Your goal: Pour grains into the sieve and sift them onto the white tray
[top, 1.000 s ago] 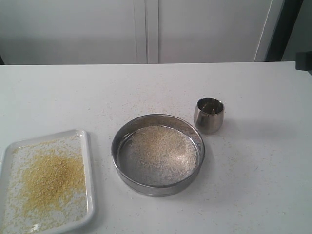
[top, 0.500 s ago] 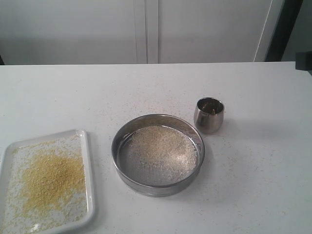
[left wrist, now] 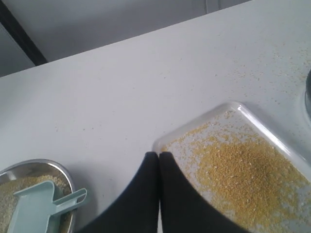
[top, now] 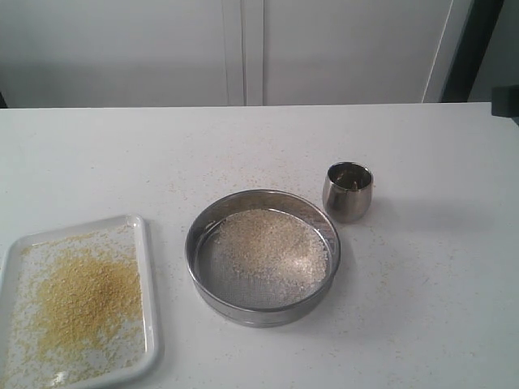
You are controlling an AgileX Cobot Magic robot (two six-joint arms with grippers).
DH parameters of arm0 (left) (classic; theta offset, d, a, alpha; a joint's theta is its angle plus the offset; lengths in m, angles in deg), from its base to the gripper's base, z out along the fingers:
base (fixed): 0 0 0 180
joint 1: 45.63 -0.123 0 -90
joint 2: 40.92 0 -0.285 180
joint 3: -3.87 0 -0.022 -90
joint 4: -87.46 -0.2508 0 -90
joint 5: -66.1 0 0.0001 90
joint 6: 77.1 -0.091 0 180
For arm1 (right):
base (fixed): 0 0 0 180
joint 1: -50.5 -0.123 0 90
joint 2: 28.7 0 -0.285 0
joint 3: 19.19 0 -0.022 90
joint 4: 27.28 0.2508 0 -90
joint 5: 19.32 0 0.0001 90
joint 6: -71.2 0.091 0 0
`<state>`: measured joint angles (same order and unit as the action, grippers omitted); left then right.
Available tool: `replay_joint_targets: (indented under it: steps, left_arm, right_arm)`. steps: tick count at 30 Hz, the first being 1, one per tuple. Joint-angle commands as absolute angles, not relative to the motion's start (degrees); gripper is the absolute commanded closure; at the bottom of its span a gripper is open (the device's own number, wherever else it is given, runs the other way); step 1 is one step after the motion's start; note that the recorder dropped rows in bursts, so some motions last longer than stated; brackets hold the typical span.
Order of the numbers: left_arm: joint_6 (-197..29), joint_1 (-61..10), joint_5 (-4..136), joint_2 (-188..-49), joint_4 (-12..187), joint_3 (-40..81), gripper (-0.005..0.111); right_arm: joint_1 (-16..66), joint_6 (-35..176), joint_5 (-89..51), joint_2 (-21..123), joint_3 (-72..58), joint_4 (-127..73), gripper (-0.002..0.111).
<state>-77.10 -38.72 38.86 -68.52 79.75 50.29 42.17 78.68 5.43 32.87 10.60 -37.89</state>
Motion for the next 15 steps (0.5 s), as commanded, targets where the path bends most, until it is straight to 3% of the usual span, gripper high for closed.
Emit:
replay_joint_targets:
  steps: [1, 15]
  left_arm:
    - [-76.4, -40.5, 39.1, -65.6, 81.2, 53.9, 0.107]
    - [-76.7, -44.6, 41.4, -56.3, 83.7, 65.4, 0.107]
  right_arm:
    - [42.6, 79.0, 4.9, 32.6, 10.8, -38.1, 0.108]
    - [42.6, 79.0, 4.9, 32.6, 10.8, -38.1, 0.108]
